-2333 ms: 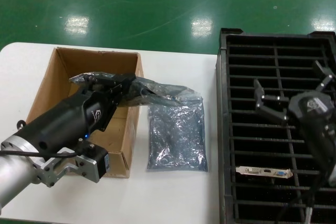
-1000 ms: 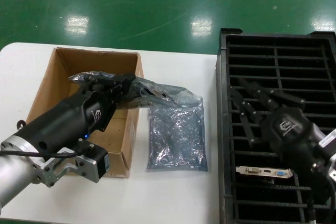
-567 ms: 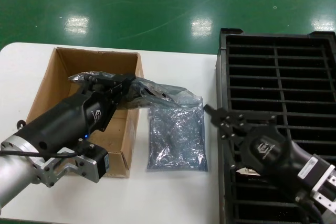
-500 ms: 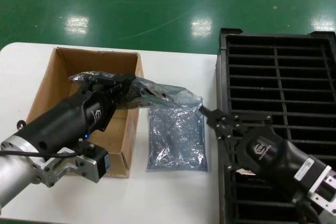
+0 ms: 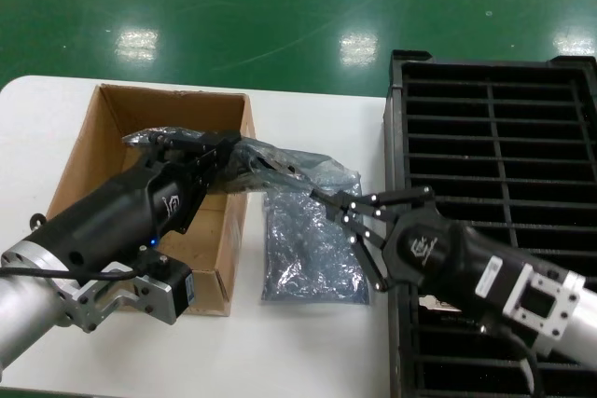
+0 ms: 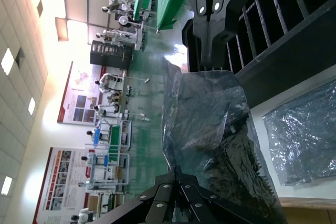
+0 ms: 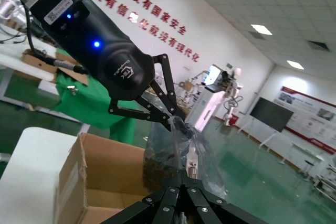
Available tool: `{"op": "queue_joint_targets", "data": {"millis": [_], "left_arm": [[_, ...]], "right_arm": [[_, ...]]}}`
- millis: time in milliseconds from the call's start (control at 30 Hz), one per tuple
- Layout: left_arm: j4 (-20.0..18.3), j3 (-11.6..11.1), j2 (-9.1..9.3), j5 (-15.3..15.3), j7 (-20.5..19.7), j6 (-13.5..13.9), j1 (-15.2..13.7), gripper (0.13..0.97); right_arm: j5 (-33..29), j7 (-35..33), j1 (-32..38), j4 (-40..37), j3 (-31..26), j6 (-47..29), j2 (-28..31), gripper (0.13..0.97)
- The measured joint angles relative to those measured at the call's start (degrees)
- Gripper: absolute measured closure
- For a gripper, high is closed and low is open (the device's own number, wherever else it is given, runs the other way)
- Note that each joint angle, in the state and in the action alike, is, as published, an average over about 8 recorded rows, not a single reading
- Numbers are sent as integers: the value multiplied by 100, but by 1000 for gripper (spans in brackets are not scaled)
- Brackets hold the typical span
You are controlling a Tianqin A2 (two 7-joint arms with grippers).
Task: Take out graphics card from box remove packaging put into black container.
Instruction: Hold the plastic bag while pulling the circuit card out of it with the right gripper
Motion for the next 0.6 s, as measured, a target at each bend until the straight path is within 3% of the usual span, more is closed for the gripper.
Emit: {"op": "queue_joint_targets", "data": {"millis": [600], "left_arm": [[0, 0, 0, 0, 0, 0, 0, 957]], "right_arm": [[-132, 2, 1025, -866, -313, -436, 82, 960]]}}
